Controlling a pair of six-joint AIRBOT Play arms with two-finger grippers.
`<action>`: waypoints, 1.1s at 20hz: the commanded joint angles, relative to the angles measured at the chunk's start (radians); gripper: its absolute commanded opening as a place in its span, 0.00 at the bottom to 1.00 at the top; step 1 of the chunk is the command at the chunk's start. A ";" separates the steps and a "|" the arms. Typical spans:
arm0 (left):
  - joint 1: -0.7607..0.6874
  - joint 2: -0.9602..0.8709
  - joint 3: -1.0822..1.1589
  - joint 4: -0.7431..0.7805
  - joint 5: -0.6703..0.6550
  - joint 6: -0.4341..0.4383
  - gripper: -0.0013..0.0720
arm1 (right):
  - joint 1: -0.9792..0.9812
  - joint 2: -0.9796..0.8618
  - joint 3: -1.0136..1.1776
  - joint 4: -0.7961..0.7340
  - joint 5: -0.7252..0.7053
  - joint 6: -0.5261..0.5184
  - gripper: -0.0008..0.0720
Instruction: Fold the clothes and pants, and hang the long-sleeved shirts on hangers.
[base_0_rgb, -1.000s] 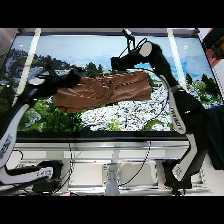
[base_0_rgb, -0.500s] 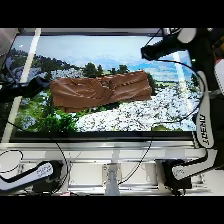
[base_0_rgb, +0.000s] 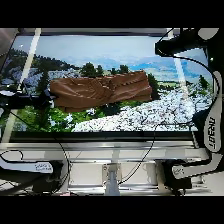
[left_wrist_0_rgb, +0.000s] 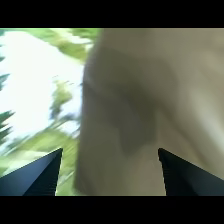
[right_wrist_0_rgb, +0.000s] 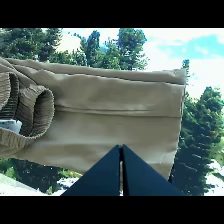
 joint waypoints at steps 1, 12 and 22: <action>-0.007 -0.087 0.000 -0.140 -0.007 0.092 0.98 | -0.002 0.003 0.000 0.000 0.003 -0.002 0.03; -0.192 -0.063 0.029 -0.327 -0.014 0.170 0.09 | 0.016 0.002 -0.001 0.044 0.016 -0.005 0.03; -0.197 0.344 0.102 -0.355 -0.149 -0.034 0.09 | 0.274 -0.011 -0.507 0.137 -0.562 0.178 0.03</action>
